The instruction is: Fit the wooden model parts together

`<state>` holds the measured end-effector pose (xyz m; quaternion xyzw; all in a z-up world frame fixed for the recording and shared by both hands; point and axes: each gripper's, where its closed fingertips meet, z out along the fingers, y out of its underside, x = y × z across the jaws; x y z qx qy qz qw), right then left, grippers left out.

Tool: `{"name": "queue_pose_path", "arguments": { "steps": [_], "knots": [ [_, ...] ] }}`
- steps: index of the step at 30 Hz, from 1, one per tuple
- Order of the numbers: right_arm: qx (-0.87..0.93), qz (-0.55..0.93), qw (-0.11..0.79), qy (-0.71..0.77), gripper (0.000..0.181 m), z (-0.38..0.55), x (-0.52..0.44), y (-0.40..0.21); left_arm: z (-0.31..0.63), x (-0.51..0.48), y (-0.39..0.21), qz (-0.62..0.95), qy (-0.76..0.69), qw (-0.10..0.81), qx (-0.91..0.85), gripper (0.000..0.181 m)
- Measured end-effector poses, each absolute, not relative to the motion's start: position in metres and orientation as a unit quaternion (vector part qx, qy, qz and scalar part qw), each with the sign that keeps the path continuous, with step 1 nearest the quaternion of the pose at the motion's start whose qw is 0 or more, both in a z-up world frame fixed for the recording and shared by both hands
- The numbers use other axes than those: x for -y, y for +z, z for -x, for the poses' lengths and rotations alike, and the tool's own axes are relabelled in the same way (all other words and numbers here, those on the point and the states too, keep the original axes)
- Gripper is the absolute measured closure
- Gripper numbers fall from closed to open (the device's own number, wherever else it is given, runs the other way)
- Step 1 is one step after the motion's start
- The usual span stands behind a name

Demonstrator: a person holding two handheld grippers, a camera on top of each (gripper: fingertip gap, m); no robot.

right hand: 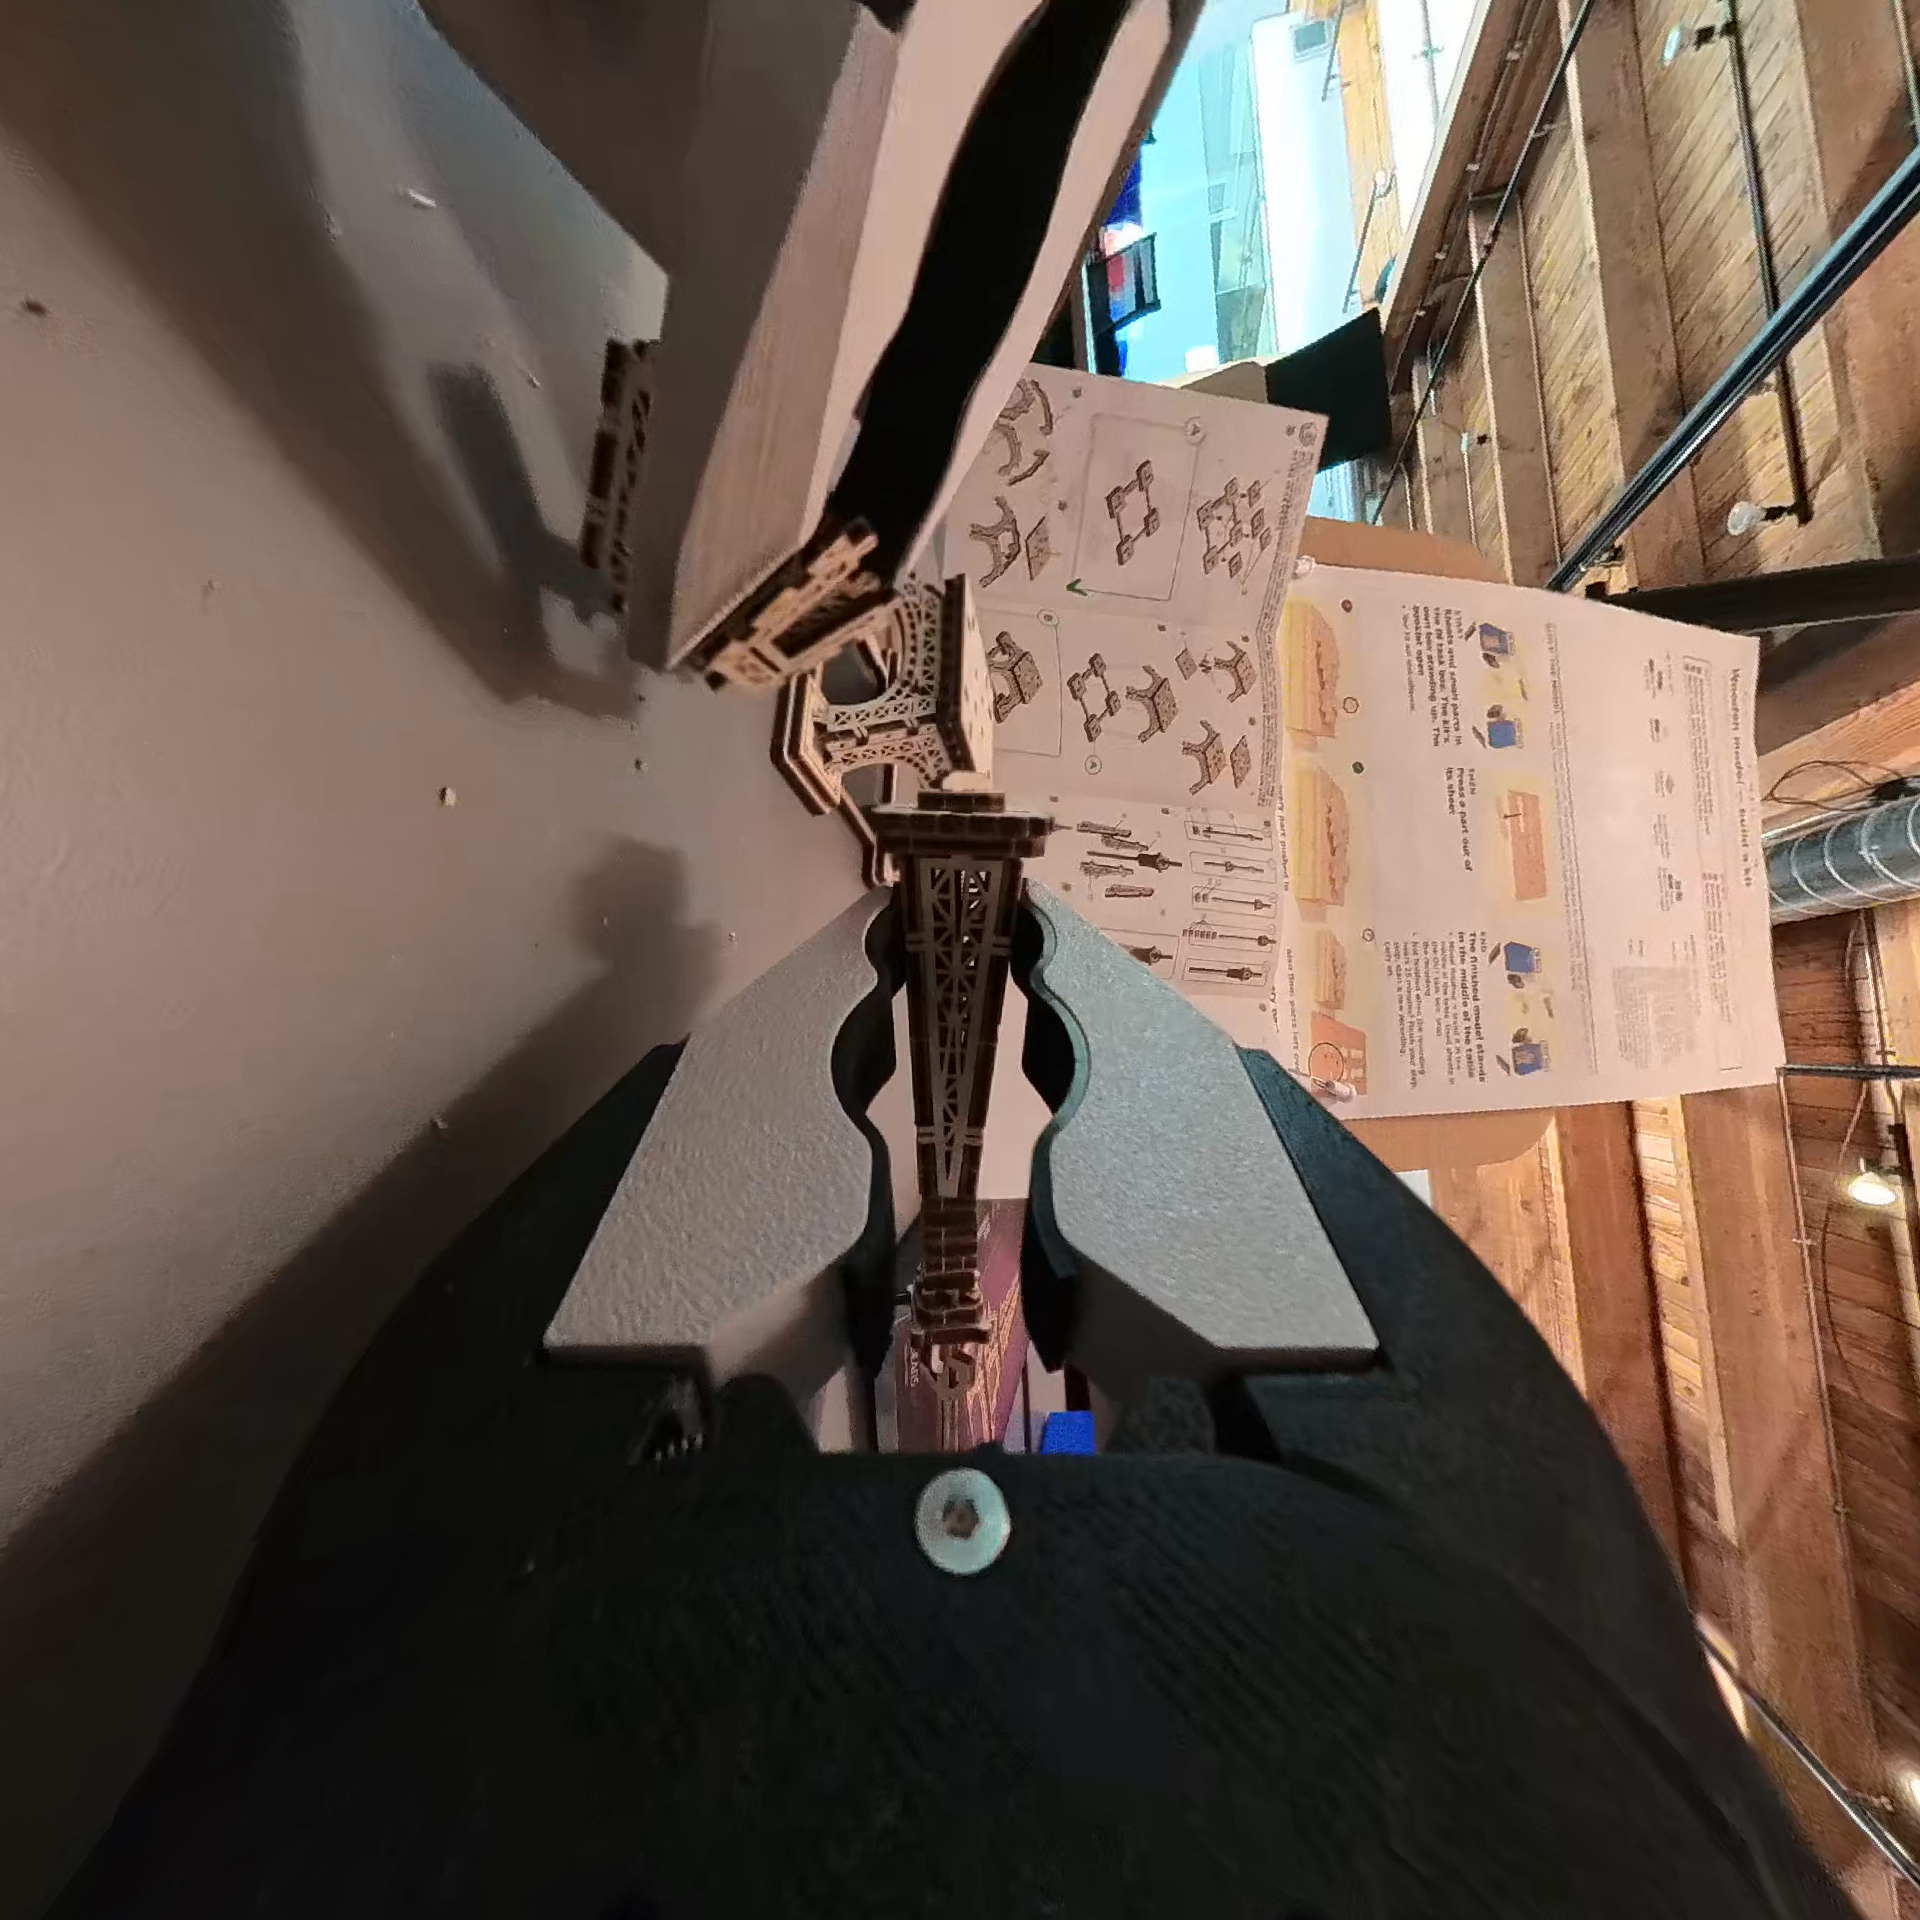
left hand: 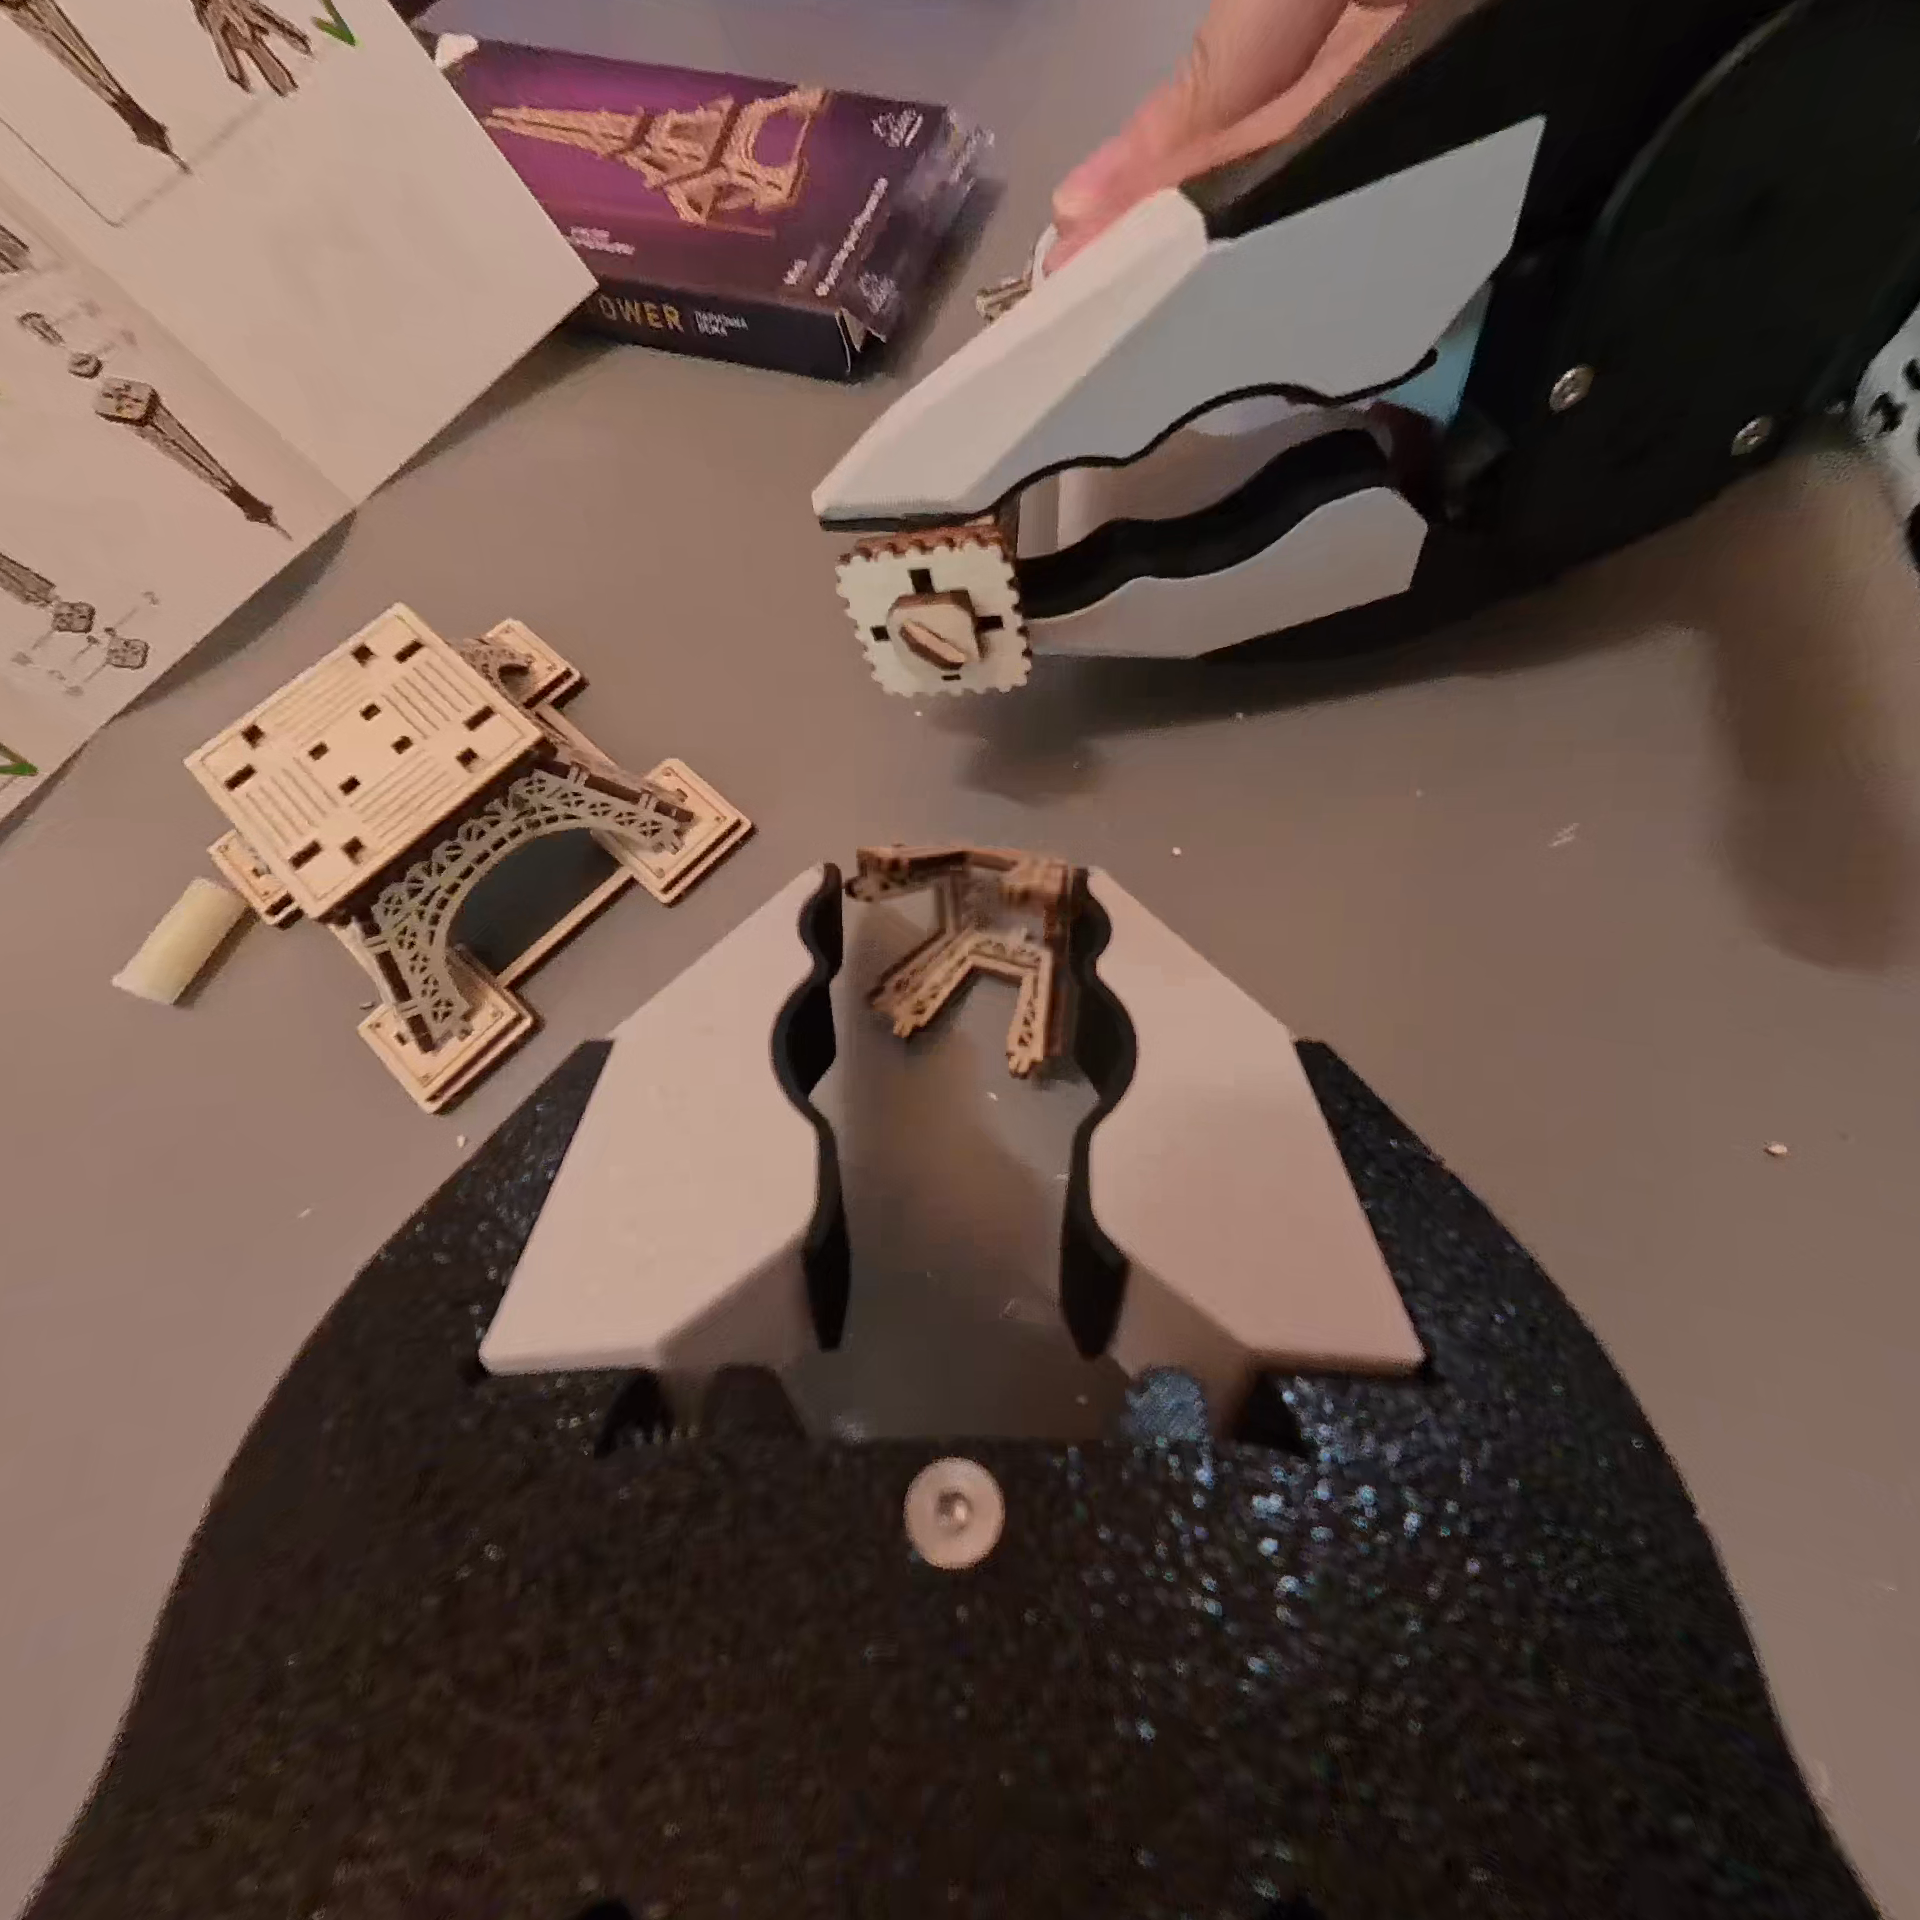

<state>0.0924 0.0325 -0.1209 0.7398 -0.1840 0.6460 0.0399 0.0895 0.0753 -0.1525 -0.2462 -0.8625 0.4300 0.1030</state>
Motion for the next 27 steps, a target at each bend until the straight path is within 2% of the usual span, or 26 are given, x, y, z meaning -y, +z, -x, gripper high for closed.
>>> {"name": "queue_pose_path", "arguments": {
  "steps": [5,9,13,17,20,27],
  "knots": [
    [0.186,-0.743,0.035,0.643,0.164,-0.093,-0.033,-0.122,-0.092,-0.084,-0.158,0.278,0.41,0.107,0.862,0.128],
    [0.184,-0.744,0.032,0.642,0.164,-0.093,-0.034,-0.123,-0.105,-0.1,-0.163,0.328,0.383,0.102,0.857,0.125],
    [0.184,-0.744,0.031,0.641,0.164,-0.093,-0.033,-0.124,-0.1,-0.1,-0.159,0.348,0.394,0.127,0.841,0.139],
    [0.184,-0.745,0.028,0.641,0.164,-0.094,-0.034,-0.124,-0.099,-0.095,-0.164,0.354,0.381,0.136,0.844,0.135],
    [0.184,-0.746,0.028,0.639,0.164,-0.094,-0.034,-0.125,-0.093,-0.092,-0.161,0.349,0.384,0.161,0.84,0.137],
    [0.185,-0.747,0.026,0.639,0.164,-0.094,-0.034,-0.125,-0.09,-0.086,-0.161,0.347,0.388,0.156,0.84,0.139]
  ]
}}
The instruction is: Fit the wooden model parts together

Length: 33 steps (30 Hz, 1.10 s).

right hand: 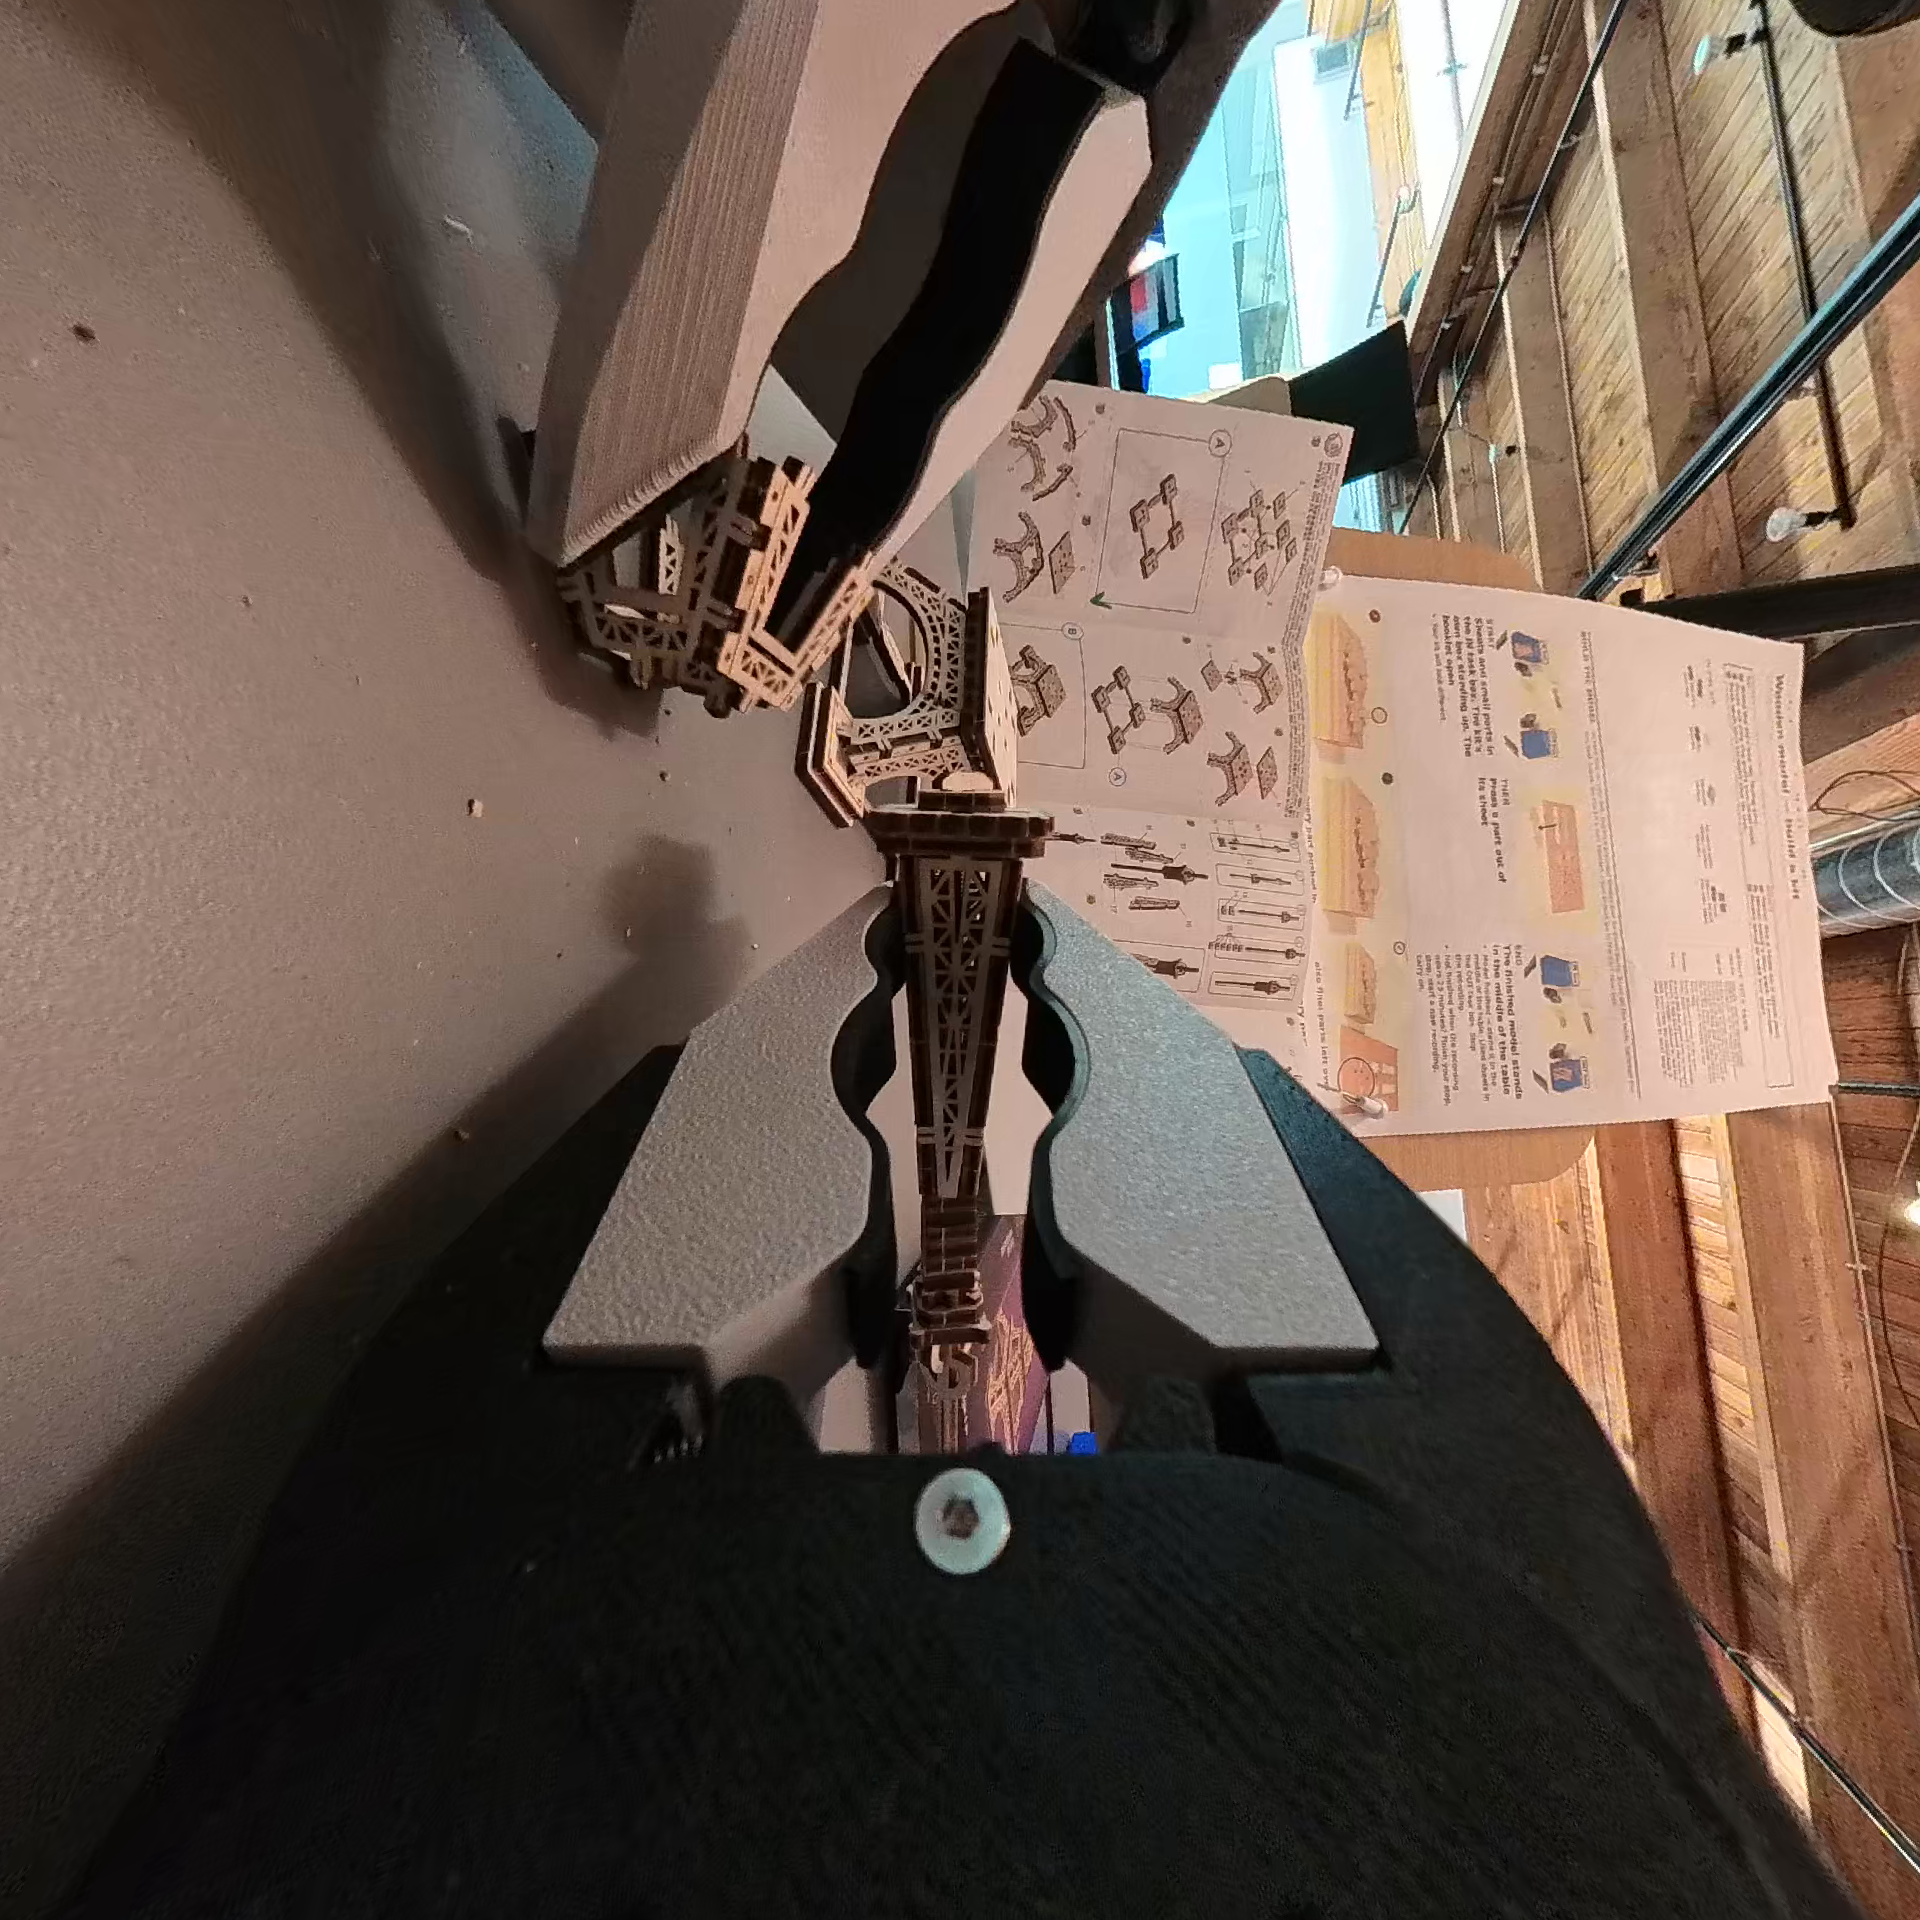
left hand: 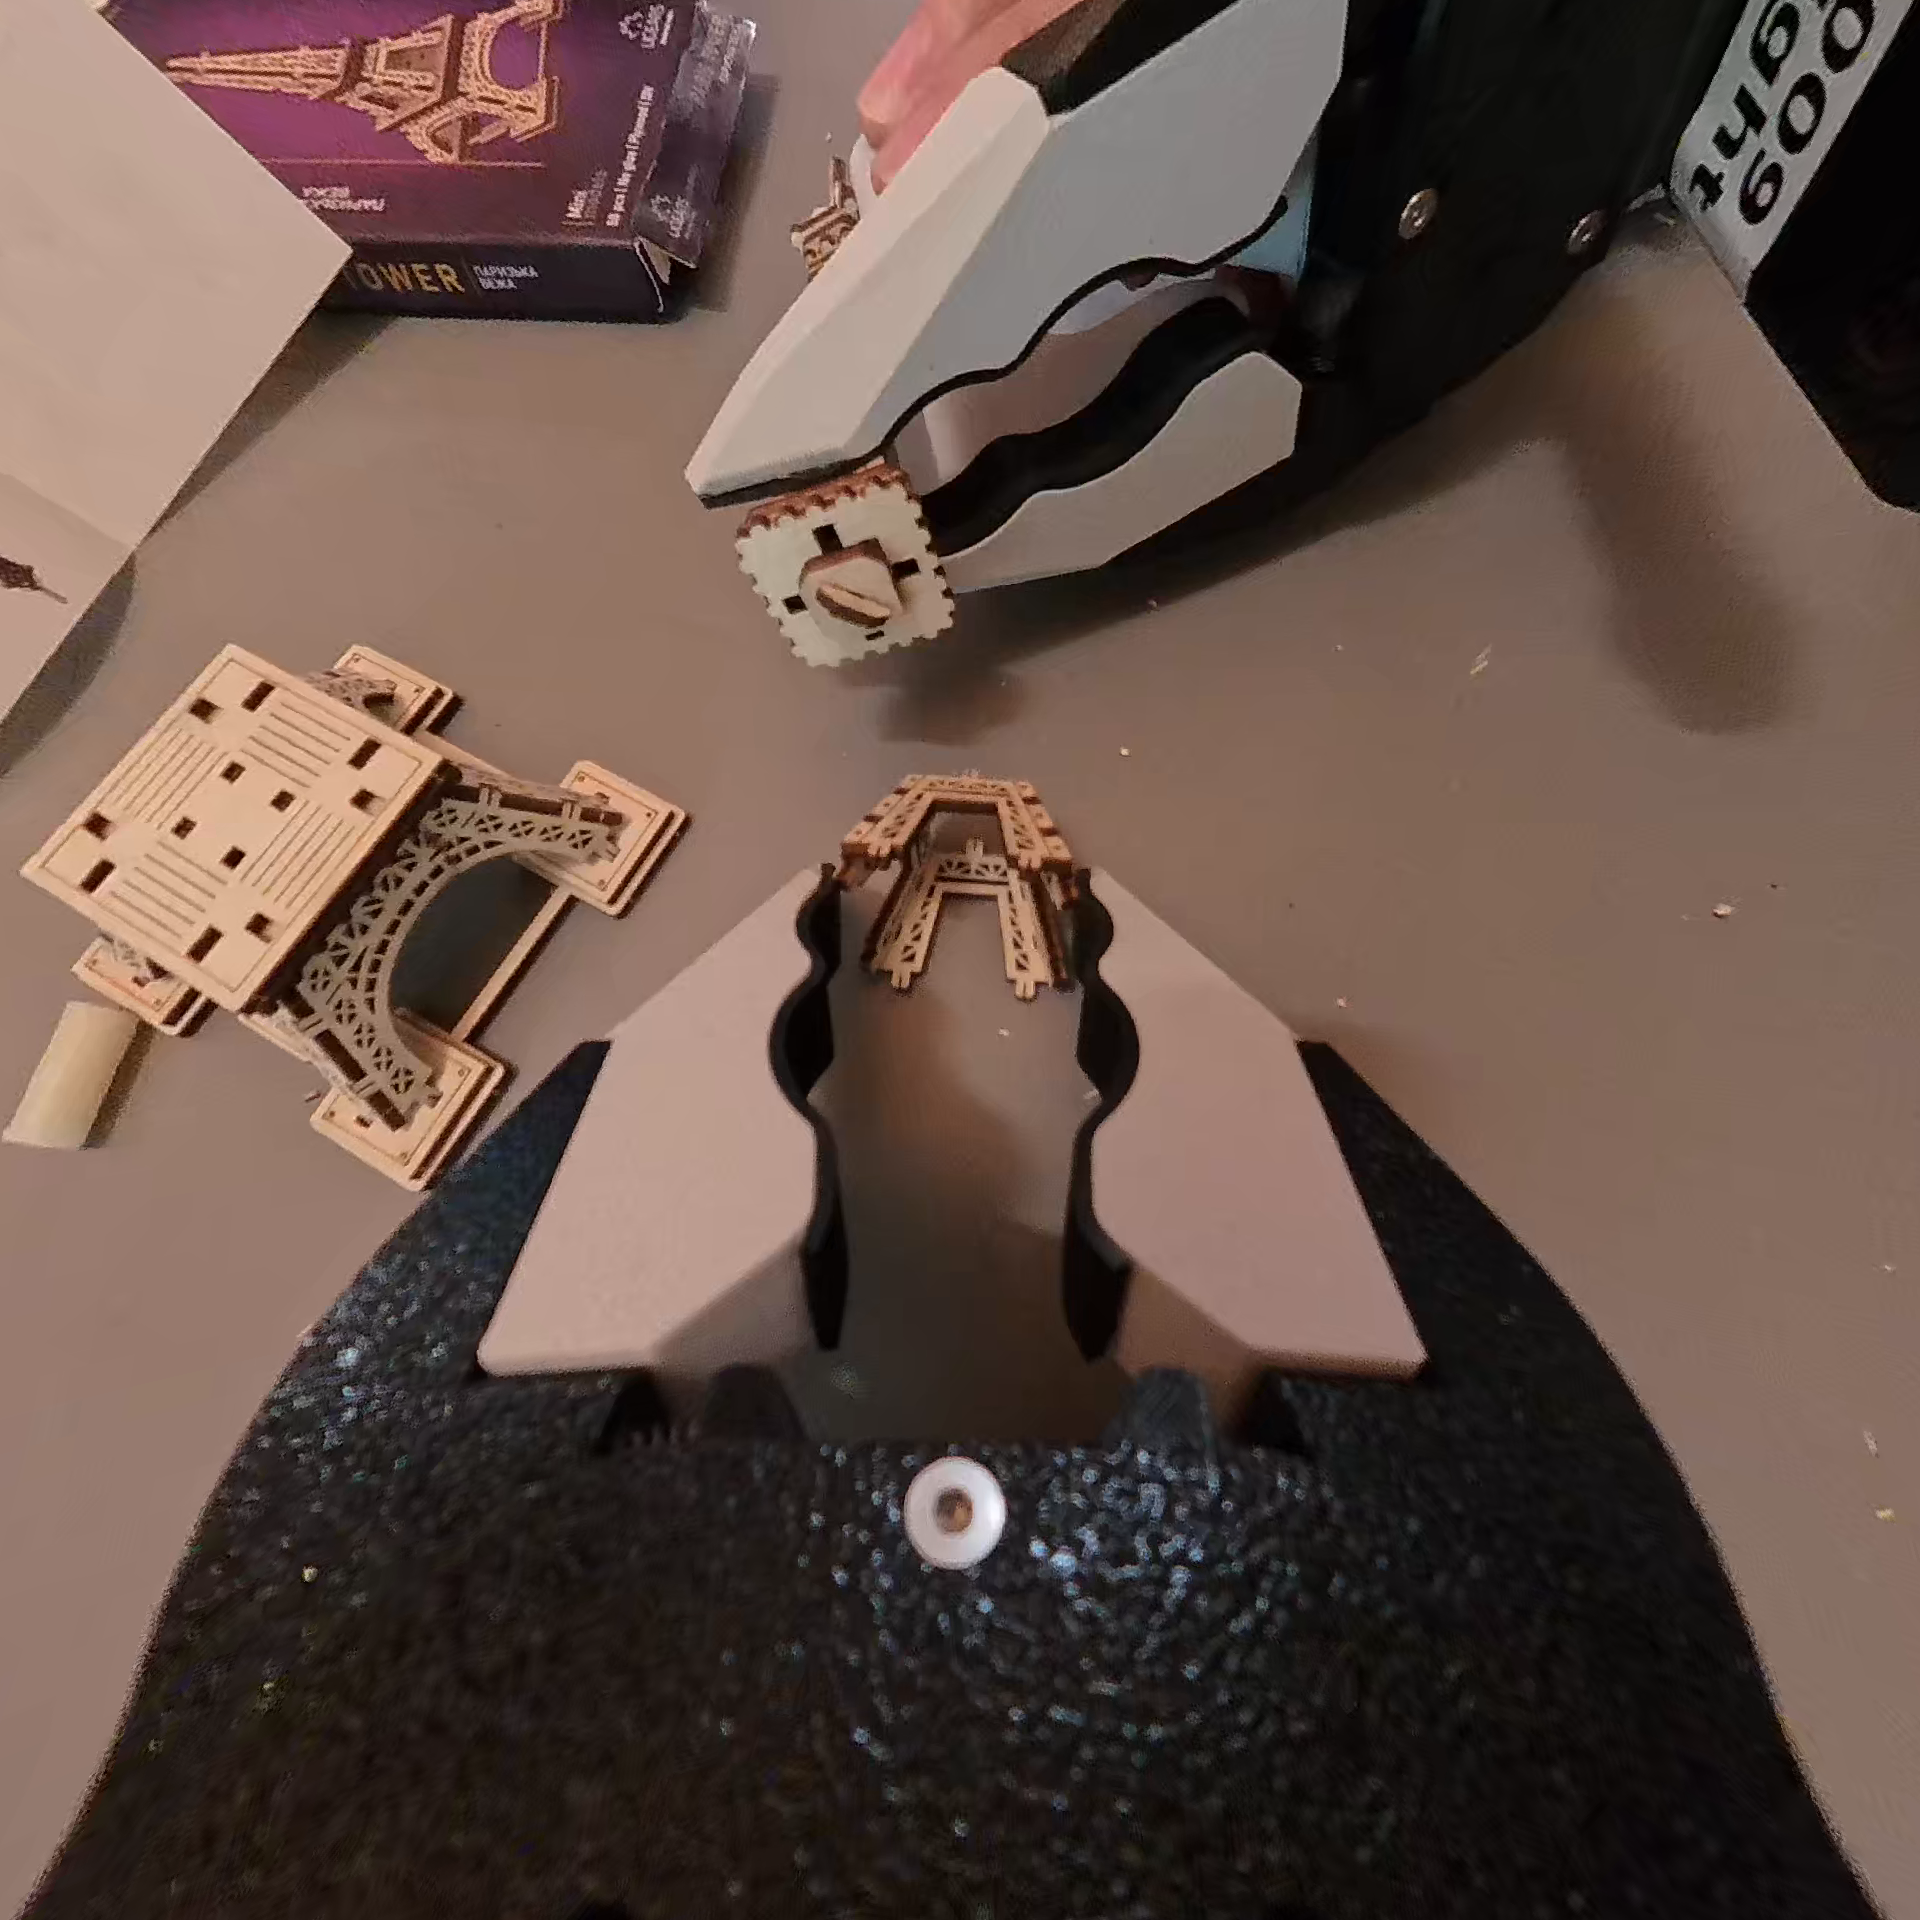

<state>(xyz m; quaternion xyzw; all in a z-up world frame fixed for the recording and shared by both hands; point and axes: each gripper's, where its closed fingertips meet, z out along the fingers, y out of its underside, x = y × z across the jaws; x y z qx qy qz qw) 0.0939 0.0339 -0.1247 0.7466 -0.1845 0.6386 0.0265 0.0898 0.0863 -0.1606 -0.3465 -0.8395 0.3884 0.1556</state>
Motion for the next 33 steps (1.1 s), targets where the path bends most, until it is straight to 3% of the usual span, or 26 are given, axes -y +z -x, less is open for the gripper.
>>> {"name": "queue_pose_path", "arguments": {
  "steps": [2,21,33],
  "knots": [
    [0.185,-0.747,0.027,0.638,0.164,-0.094,-0.034,-0.125,-0.091,-0.086,-0.159,0.341,0.393,0.154,0.84,0.134],
    [0.18,-0.747,0.029,0.639,0.164,-0.092,-0.036,-0.124,-0.092,-0.08,-0.154,0.312,0.413,0.137,0.845,0.142],
    [0.206,-0.735,0.03,0.645,0.164,-0.091,-0.031,-0.12,-0.098,-0.067,-0.109,0.199,0.503,0.176,0.823,0.142]
  ]
}}
